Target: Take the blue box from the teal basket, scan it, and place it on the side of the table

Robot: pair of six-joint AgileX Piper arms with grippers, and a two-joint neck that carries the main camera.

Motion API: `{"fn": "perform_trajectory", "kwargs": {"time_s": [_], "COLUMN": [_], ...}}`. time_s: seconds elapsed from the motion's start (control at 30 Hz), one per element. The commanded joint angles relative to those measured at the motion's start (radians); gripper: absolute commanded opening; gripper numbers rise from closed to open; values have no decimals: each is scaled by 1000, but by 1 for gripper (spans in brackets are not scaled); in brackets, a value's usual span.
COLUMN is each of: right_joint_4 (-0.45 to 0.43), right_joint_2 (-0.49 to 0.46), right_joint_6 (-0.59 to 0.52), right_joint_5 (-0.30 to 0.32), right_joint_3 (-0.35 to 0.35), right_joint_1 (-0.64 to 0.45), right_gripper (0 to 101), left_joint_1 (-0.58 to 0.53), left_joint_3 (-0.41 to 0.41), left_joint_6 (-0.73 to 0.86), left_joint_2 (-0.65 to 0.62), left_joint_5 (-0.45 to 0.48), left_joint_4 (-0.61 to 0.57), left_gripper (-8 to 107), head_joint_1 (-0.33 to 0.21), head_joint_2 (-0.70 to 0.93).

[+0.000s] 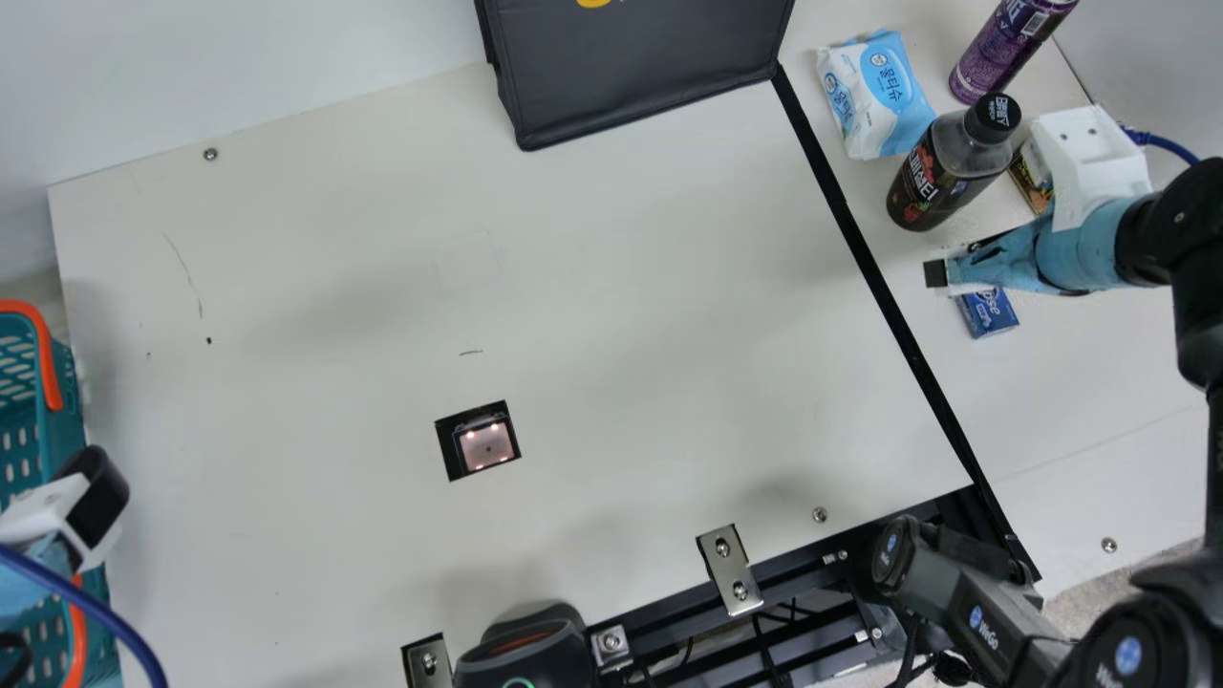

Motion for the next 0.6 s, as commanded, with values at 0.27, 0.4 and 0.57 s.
{"fn": "perform_trajectory", "kwargs": {"time_s": [0.27,0.4,0.57], "right_joint_4": [6,9,12], "right_joint_2": [-119,-153,-176], "right_joint_6": [155,204,237], "right_joint_5": [191,242,273], "right_joint_3": [-170,-242,-280], "right_joint_1": [99,157,198], "right_gripper": [95,95,95], "left_joint_1": [0,0,0], "left_joint_3": [0,0,0], "left_joint_6": [0,0,0], "left_joint_2": [0,0,0], "left_joint_5": [0,0,0], "left_joint_4": [0,0,0], "left_gripper": [90,90,90], "head_joint_1": [-29,-29,-29], "head_joint_2": [-2,-2,-2]}}
